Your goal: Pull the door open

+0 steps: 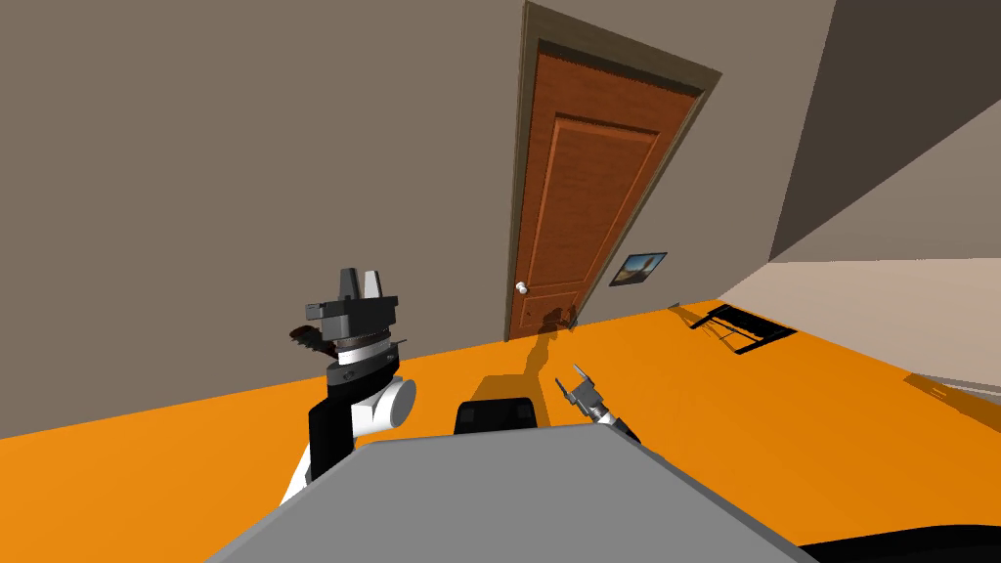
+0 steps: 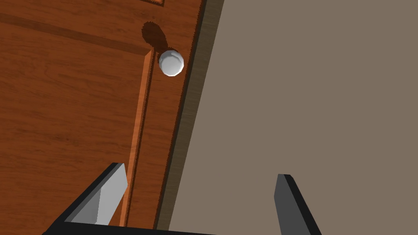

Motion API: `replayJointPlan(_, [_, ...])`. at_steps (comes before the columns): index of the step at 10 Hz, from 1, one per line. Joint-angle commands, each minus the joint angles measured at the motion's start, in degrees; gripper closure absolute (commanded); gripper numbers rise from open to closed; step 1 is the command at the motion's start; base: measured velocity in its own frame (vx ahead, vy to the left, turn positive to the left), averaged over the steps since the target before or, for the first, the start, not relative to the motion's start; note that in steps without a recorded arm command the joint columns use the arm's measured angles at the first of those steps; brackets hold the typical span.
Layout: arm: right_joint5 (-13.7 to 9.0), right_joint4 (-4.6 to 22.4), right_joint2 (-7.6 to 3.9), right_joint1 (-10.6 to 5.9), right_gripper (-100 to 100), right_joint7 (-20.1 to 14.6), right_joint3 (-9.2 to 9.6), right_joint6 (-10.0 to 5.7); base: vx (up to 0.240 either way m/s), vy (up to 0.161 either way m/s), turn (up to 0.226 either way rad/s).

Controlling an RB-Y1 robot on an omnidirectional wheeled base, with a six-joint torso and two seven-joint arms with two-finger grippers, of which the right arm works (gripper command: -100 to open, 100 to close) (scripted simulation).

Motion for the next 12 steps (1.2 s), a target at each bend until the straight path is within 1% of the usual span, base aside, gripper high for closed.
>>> replayJointPlan(1, [-0.4, 0.8, -1.47, -1.43, -100, 0.3, 0.46, 1.20, -0.200, -0.002, 0.007])
replayJointPlan(3, [-0.8, 1.9, -3.03, -3.38, -100, 0.7, 0.99, 2.53, -0.163, -0.014, 0.000])
replayJointPlan(6, [-1.5, 3.5, -4.40, -6.20, -100, 1.3, 1.75, 4.40, -0.089, -0.022, -0.015])
replayJointPlan(9, [-2.1, 5.2, -4.94, -9.24, -100, 2.1, 2.57, 6.37, -0.023, -0.022, -0.027])
replayJointPlan(12, [-2.8, 6.9, -4.32, -12.61, -100, 3.1, 3.48, 8.47, 0.056, -0.030, -0.047])
